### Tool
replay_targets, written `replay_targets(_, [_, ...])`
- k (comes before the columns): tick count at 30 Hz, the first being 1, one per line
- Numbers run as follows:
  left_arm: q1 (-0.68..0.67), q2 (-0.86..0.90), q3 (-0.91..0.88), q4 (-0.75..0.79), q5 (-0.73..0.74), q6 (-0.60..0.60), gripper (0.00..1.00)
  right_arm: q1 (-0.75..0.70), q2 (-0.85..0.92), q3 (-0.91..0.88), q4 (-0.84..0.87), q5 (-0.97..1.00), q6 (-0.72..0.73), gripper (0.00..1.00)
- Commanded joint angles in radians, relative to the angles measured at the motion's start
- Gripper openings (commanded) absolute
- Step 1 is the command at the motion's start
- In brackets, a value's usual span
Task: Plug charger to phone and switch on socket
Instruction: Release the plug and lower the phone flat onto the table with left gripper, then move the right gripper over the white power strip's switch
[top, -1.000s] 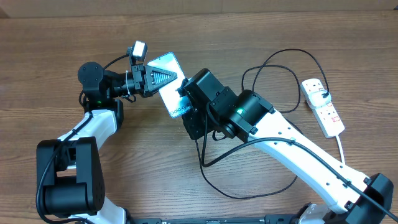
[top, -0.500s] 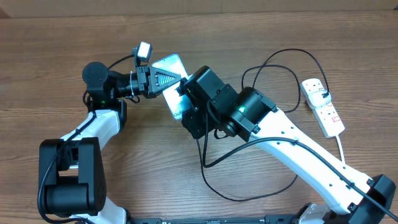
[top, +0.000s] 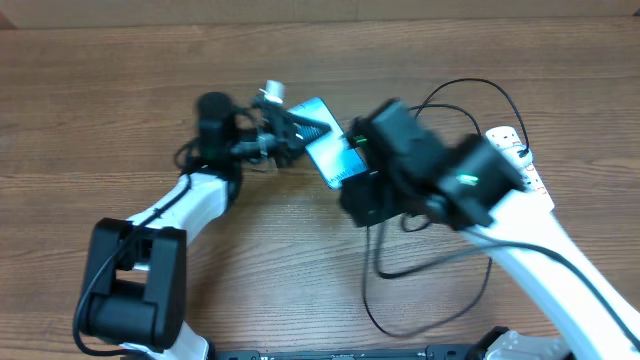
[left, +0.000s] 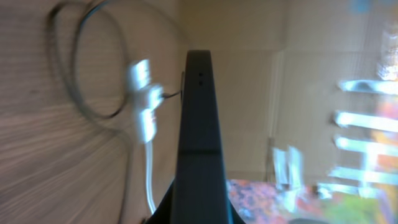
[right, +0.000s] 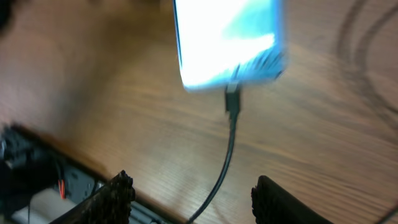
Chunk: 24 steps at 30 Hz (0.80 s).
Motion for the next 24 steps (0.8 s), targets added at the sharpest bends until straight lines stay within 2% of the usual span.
replay_targets(1, [-0.052,-0.003,0.133,-0.32,-0.1,0.461,0.05,-0.08,-0.098,0.037,0.01,0.097,0.006,0.68])
replay_targets(2, [-0.053,-0.002,0.169,-0.467,-0.121,0.58,0.05,-0.109,-0.113,0.037,0.02,0.125,0.006,0.76])
replay_targets(3, [-0.049,0.0,0.206,-0.623,-0.158,0.694,0.04,-0.138,-0.124,0.037,0.032,0.145,0.006,0.8])
replay_targets(6, [-0.017,0.0,0.273,-0.944,-0.276,0.937,0.04,-0.229,-0.13,0.035,0.094,0.151,0.006,0.82])
replay_targets(8, [0.016,0.0,0.294,-1.074,-0.285,1.08,0.04,-0.27,-0.116,0.031,0.148,0.119,0.008,0.86])
replay_targets(9, [0.031,0.0,0.298,-1.115,-0.284,1.138,0.04,-0.284,-0.106,0.028,0.179,0.098,0.01,0.89])
replay_targets(10, [0.045,0.0,0.297,-1.146,-0.285,1.19,0.04,-0.296,-0.093,0.023,0.214,0.074,0.01,0.98])
replay_targets(12, [0.071,0.006,0.297,-1.189,-0.291,1.264,0.04,-0.304,-0.058,0.017,0.285,0.032,0.01,1.0])
replay_targets(16, [0.09,0.041,0.296,-1.205,-0.29,1.325,0.04,-0.304,0.032,0.016,0.344,-0.004,0.007,1.0])
replay_targets(17, [0.09,0.053,0.296,-1.204,-0.289,1.33,0.04,-0.304,0.058,0.016,0.341,-0.001,0.006,0.96])
replay_targets(21, [0.082,0.12,0.296,-1.209,-0.29,1.377,0.04,-0.325,0.123,0.016,0.281,0.008,0.056,0.23])
replay_targets(23, [0.081,0.158,0.296,-1.205,-0.29,1.377,0.04,-0.355,0.137,0.016,0.24,0.042,0.15,0.06])
replay_targets(24, [0.081,0.181,0.296,-1.201,-0.289,1.377,0.04,-0.377,0.142,0.016,0.22,0.062,0.192,0.04])
